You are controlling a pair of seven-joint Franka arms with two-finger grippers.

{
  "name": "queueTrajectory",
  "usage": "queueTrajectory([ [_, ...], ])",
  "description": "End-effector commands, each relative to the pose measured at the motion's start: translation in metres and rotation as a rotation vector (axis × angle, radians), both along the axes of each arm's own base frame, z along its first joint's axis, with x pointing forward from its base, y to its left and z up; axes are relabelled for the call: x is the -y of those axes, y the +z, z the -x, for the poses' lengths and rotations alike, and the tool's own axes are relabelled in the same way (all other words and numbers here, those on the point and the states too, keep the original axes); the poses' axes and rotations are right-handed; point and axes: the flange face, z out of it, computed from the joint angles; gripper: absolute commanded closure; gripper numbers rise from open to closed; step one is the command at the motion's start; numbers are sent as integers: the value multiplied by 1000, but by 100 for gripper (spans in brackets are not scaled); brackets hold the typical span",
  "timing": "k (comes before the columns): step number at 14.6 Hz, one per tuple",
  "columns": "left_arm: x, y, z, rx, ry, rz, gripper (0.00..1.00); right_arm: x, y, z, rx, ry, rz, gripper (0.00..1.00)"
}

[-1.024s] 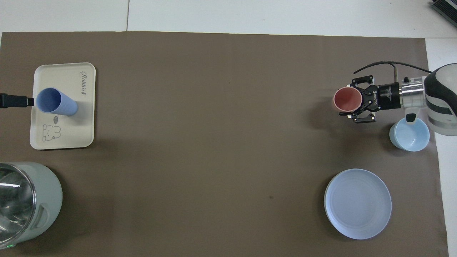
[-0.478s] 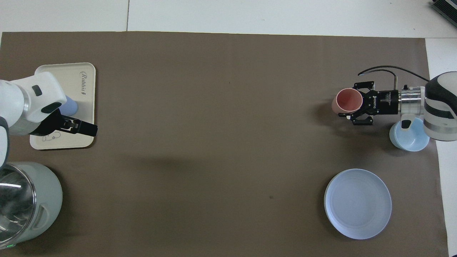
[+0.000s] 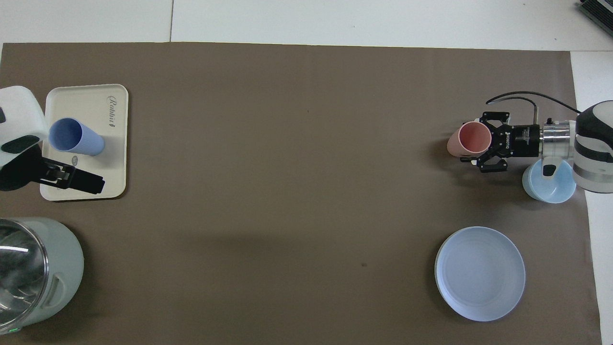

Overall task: Place cup on tray
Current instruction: 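Open the left gripper off the cup while the right gripper lowers the pink cup, then release the pink cup and move the right gripper toward the bowl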

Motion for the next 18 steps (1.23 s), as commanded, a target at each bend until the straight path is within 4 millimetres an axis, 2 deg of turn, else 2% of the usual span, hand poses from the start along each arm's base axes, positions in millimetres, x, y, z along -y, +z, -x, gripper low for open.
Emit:
queueTrajectory([
  [1, -9, 14, -12, 3, 19, -19, 0, 20, 16, 14, 33, 21, 52, 1],
  [4, -22, 0, -4, -22, 48, -25, 0, 40, 31, 21, 91, 114, 172, 0],
  [6, -29, -5, -2, -14, 53, -22, 0, 42, 55, 23, 131, 221, 284, 0],
  [8, -40, 3, -5, 4, 57, -18, 0, 35, 91, 26, 185, 385, 444, 0],
  [10, -41, 5, -4, 1, 54, -18, 0, 28, 123, 29, 241, 525, 554, 0],
  [12, -41, 3, -2, -10, 56, -21, 0, 19, 151, 34, 280, 595, 608, 0],
  [13, -41, 4, -3, 1, 57, -20, 0, 12, 161, 36, 293, 622, 614, 0],
  [18, -40, -5, 0, -10, 109, -26, 0, -65, 208, 47, 403, 1026, 675, 0],
])
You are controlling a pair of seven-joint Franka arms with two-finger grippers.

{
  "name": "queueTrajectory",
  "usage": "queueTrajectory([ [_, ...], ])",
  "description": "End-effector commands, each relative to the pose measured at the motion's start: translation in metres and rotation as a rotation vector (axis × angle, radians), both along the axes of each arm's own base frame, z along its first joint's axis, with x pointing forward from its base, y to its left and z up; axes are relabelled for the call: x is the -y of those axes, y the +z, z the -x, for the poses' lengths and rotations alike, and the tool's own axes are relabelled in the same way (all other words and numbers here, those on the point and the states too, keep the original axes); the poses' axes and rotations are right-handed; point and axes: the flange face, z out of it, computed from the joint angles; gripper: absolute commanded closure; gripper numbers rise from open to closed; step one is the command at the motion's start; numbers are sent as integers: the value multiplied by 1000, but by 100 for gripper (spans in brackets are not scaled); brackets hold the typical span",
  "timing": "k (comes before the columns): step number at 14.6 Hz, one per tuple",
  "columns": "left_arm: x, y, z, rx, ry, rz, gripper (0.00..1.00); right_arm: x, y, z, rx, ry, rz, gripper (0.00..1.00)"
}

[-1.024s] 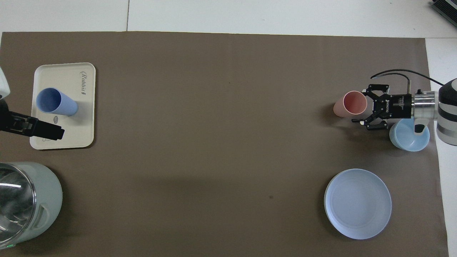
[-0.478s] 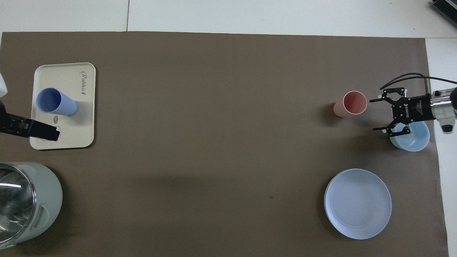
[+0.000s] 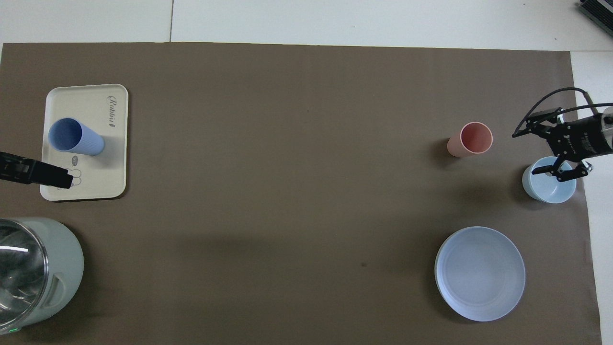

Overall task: Place cup on tray
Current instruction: 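Release the pink cup and move the right gripper toward the bowl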

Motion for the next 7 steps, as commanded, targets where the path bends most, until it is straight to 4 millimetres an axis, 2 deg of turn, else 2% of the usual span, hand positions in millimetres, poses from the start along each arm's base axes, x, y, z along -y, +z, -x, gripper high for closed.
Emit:
queueTrajectory([
  [1, -1, -7, 7, 12, 40, -23, 0, -48, 30, 14, 36, 196, 67, 0],
  [5, -1, -8, 8, 15, 34, -23, 0, -125, 55, 31, 32, 411, 126, 0],
  [7, -1, -8, 8, 14, 34, -23, 0, -151, 64, 36, 50, 496, 183, 0],
])
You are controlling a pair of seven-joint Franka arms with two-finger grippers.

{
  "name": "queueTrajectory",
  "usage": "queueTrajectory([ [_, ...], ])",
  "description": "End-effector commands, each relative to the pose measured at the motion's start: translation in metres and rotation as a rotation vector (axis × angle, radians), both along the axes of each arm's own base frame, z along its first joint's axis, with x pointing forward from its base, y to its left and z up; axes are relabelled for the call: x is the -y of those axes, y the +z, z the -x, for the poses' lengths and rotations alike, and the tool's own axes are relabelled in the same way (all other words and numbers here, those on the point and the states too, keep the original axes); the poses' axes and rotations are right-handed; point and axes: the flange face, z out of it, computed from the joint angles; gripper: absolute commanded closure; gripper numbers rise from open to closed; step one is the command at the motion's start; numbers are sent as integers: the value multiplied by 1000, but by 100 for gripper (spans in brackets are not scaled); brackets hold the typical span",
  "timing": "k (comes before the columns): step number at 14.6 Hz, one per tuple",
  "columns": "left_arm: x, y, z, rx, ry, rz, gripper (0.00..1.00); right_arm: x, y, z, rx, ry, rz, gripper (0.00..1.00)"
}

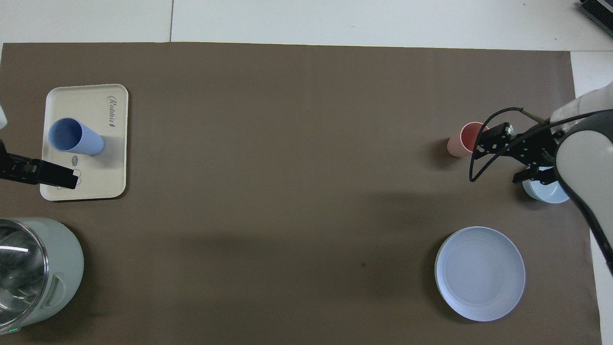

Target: Place cup on tray

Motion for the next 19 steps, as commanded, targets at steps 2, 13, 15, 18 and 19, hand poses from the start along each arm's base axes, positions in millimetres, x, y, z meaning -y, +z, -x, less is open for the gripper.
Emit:
queueTrajectory([
  [2, -2, 2, 9, 21, 12, -21, 0, -34, 11, 14, 46, 157, 79, 0],
  [13, 7, -1, 6, 44, 44, -11, 0, -19, 64, 17, 168, 207, 114, 0],
  [15, 10, -2, 6, 53, 52, -11, 0, -7, 78, 11, 150, 200, 105, 0],
  [18, 9, -4, 9, 46, 53, -12, 0, -6, 85, 9, 146, 217, 120, 0],
  [19, 11, -5, 9, 44, 50, -13, 0, -6, 87, 9, 146, 220, 126, 0],
])
